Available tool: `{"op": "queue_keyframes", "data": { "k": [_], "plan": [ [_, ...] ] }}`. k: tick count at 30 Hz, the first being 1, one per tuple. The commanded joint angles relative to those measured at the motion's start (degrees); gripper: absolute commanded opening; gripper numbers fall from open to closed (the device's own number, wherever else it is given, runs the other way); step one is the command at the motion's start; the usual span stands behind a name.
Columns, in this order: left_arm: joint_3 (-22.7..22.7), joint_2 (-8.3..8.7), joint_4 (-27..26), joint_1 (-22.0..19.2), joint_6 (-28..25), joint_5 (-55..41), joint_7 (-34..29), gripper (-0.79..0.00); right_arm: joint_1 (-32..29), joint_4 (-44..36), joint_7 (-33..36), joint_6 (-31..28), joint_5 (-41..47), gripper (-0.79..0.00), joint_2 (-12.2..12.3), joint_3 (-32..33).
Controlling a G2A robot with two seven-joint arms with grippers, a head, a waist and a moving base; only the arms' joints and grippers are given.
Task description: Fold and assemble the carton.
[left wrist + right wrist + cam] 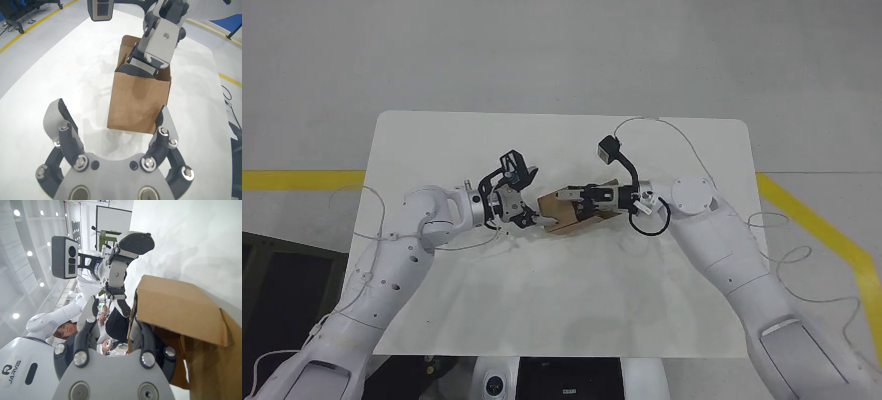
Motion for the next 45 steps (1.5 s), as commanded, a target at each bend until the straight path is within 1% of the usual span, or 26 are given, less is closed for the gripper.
{"op": "queue_keyframes", "data": {
  "k": [1, 4, 7, 10, 12, 13, 15, 19, 21, 24, 30, 33, 41, 45],
  "plan": [
    [-0.61, 0.19, -0.29, 0.43, -0.22, 0.05, -0.28, 0.000, 0.39, 1.41, -0.29, -0.26, -0.08, -0.394, -0.25, -0.25],
    [-1.08, 0.41, -0.80, 0.98, -0.76, 0.04, -1.12, 0.000, 0.40, 2.63, -0.25, -0.90, -0.44, -0.379, -0.11, 0.36],
    [-1.20, 0.50, -1.58, 1.42, -1.06, -0.47, -1.72, 0.000, -0.19, 2.26, -0.13, -0.89, -1.77, -0.357, 0.65, 1.89],
    [-1.21, 0.53, -2.34, 1.85, -1.22, -1.38, -2.01, 0.000, -1.59, -0.09, 0.37, -0.04, -3.14, -0.354, 1.79, 4.08],
    [-1.15, 0.55, -2.87, 2.05, -1.23, -1.64, -2.41, 0.000, -2.78, -2.58, 0.91, 1.24, -4.20, -0.360, 2.63, 5.63],
    [-1.07, 0.54, -3.09, 2.18, -1.05, -1.75, -2.56, 0.000, -3.35, -3.88, 1.41, 2.24, -5.06, -0.351, 3.05, 6.28],
    [-0.91, 0.44, -3.44, 2.42, 0.63, -1.98, -2.80, 0.000, -4.60, -6.44, 1.73, 3.91, -6.26, -0.342, 3.82, 7.70],
    [0.64, -0.04, -4.33, 2.94, 4.31, -2.94, -4.01, 0.000, -7.21, -9.93, 1.66, 6.21, -7.53, -0.382, 4.76, 9.39],
    [1.87, -0.36, -4.78, 2.97, 5.72, -3.02, -4.83, 0.000, -7.90, -10.69, 1.66, 6.74, -7.38, -0.379, 4.88, 9.53],
    [3.65, -0.81, -5.44, 2.93, 6.30, -3.60, -5.71, 0.000, -8.21, -10.74, 1.49, 6.83, -7.18, -0.397, 4.84, 9.27],
    [5.13, -1.24, -5.07, 2.25, 5.19, -4.68, -6.62, 0.000, -7.85, -9.51, 1.33, 6.18, -6.64, -0.413, 4.75, 9.17],
    [5.48, -1.25, -4.68, 1.67, 3.85, -3.59, -7.45, 0.000, -7.69, -9.19, 1.43, 5.92, -6.48, -0.422, 4.70, 9.02],
    [7.26, -2.03, -1.72, -0.93, 2.75, -1.95, -5.67, 0.000, -7.15, -8.27, 1.72, 5.24, -5.89, -0.437, 4.44, 8.37],
    [8.35, -2.44, -0.80, -1.55, 2.02, -1.84, -4.85, 0.000, -6.91, -7.92, 1.76, 5.10, -5.78, -0.453, 4.38, 8.22]
  ]
}}
